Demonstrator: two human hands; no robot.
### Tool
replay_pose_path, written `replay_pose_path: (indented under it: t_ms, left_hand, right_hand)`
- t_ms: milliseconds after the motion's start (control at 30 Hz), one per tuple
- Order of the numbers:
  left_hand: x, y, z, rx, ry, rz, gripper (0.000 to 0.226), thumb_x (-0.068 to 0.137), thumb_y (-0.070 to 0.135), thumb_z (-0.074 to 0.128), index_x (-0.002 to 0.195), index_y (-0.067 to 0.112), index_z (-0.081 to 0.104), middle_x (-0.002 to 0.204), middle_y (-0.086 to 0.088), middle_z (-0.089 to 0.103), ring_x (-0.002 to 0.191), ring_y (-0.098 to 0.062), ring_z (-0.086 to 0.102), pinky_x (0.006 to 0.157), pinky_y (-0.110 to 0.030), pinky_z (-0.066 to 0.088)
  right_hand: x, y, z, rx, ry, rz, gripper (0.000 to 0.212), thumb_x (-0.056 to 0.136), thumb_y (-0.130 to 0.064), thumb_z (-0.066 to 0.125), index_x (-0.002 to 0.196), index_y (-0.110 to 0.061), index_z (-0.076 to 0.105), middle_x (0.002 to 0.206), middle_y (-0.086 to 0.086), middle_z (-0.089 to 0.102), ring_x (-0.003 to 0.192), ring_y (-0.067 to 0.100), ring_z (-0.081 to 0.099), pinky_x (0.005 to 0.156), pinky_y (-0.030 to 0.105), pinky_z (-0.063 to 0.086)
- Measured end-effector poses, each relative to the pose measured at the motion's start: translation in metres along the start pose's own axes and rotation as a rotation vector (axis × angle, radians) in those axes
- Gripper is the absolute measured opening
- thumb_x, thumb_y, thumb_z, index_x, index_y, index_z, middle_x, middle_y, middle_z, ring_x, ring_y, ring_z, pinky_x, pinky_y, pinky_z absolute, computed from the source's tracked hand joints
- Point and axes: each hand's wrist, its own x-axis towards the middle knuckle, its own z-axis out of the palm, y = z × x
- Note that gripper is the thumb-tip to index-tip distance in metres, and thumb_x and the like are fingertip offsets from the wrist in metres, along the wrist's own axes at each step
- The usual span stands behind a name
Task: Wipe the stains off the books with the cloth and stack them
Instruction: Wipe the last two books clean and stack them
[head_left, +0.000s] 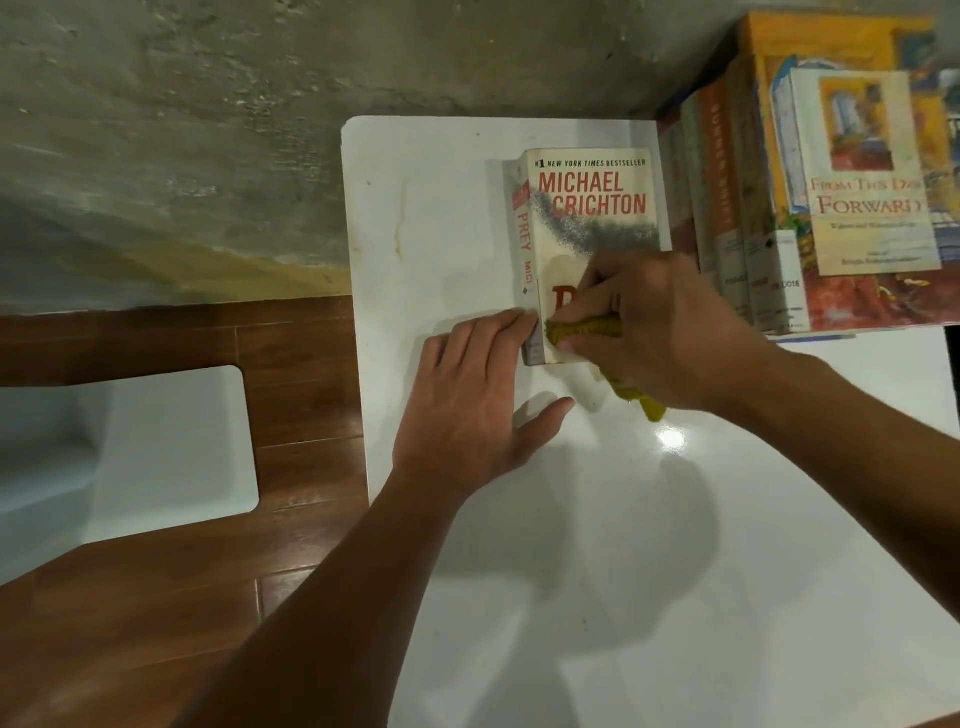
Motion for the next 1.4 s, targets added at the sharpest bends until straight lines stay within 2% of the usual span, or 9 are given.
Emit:
replay_pose_path:
  t_ms: [167, 333, 567, 667, 833, 1000, 1100, 1233, 1400]
  left_hand:
    - [0.001, 0.001, -0.001, -0.028, -0.019, -0.01, 0.072, 0.088, 0.064, 0.058, 0.135, 0.01, 0.057, 0.136, -0.006, 0.061, 0.121, -0.023, 0.056, 0.101, -0.039, 0.043]
    - [0.001, 0.0, -0.001, -0.016, -0.056, -0.027, 0.073, 0.088, 0.066, 0.055, 0.137, 0.012, 0.055, 0.138, -0.003, 0.059, 0.123, -0.019, 0.052, 0.103, -0.036, 0.04]
    - [0.003, 0.003, -0.005, -0.039, -0.074, -0.048, 0.073, 0.088, 0.067, 0.05, 0.137, 0.013, 0.055, 0.137, -0.002, 0.059, 0.123, -0.019, 0.053, 0.103, -0.036, 0.042]
    - [0.003, 0.003, -0.006, -0.053, -0.091, -0.072, 0.071, 0.089, 0.067, 0.046, 0.137, 0.015, 0.053, 0.137, -0.001, 0.058, 0.123, -0.018, 0.053, 0.105, -0.035, 0.041]
    - [0.003, 0.007, -0.007, -0.046, -0.105, -0.091, 0.07, 0.089, 0.069, 0.043, 0.136, 0.018, 0.053, 0.137, 0.0, 0.059, 0.124, -0.019, 0.054, 0.107, -0.037, 0.042]
    - [0.005, 0.004, -0.005, -0.006, -0.076, -0.059, 0.067, 0.09, 0.067, 0.044, 0.134, 0.018, 0.054, 0.136, 0.001, 0.059, 0.122, -0.018, 0.055, 0.103, -0.037, 0.046]
    - [0.005, 0.002, -0.004, 0.037, -0.063, -0.047, 0.068, 0.09, 0.068, 0.043, 0.136, 0.019, 0.053, 0.136, 0.001, 0.059, 0.12, -0.018, 0.056, 0.102, -0.036, 0.046]
    - [0.004, 0.0, -0.003, 0.019, -0.037, -0.043, 0.067, 0.089, 0.066, 0.047, 0.135, 0.018, 0.054, 0.134, 0.0, 0.06, 0.118, -0.018, 0.057, 0.102, -0.036, 0.045]
    - [0.004, 0.002, -0.003, -0.003, -0.028, -0.037, 0.069, 0.088, 0.065, 0.048, 0.135, 0.016, 0.055, 0.133, -0.002, 0.061, 0.118, -0.019, 0.056, 0.101, -0.035, 0.044]
  right_hand:
    - [0.006, 0.008, -0.038, 0.346, 0.006, 0.21, 0.015, 0.084, -0.041, 0.071, 0.099, -0.041, 0.07, 0.097, -0.024, 0.063, 0.088, 0.007, 0.062, 0.058, 0.011, 0.046]
    - [0.001, 0.019, -0.065, 0.924, -0.013, 0.225, 0.035, 0.081, -0.035, 0.066, 0.112, -0.022, 0.073, 0.108, -0.003, 0.075, 0.1, 0.018, 0.072, 0.084, 0.036, 0.059]
    - [-0.01, 0.022, -0.044, 1.117, 0.201, 0.279, 0.022, 0.095, -0.015, 0.059, 0.112, -0.013, 0.072, 0.104, 0.001, 0.076, 0.098, 0.018, 0.072, 0.074, 0.027, 0.059]
    - [-0.013, 0.017, -0.038, 1.043, 0.323, 0.4, 0.017, 0.098, -0.018, 0.059, 0.1, -0.019, 0.076, 0.094, -0.003, 0.077, 0.093, 0.018, 0.072, 0.071, 0.033, 0.06]
    - [-0.011, 0.004, -0.04, 1.064, 0.304, 0.433, 0.017, 0.099, -0.02, 0.057, 0.099, -0.021, 0.074, 0.097, -0.004, 0.074, 0.098, 0.015, 0.067, 0.073, 0.029, 0.058]
    - [0.006, 0.006, -0.049, 0.365, 0.439, 0.291, 0.019, 0.102, -0.023, 0.053, 0.11, -0.028, 0.07, 0.101, -0.015, 0.061, 0.09, 0.01, 0.055, 0.061, 0.014, 0.037]
    - [0.024, 0.004, -0.049, 0.026, 0.307, 0.115, 0.024, 0.103, -0.027, 0.051, 0.118, -0.027, 0.07, 0.107, -0.01, 0.061, 0.08, 0.009, 0.06, 0.059, 0.012, 0.041]
    - [0.047, -0.006, -0.046, -0.138, 0.185, 0.02, 0.03, 0.104, -0.032, 0.047, 0.115, -0.021, 0.072, 0.1, -0.001, 0.069, 0.071, 0.009, 0.063, 0.061, 0.02, 0.053]
    - [0.056, -0.012, -0.036, -0.201, 0.154, 0.011, 0.033, 0.102, -0.037, 0.051, 0.129, -0.024, 0.065, 0.104, -0.005, 0.062, 0.058, 0.002, 0.056, 0.047, 0.012, 0.042]
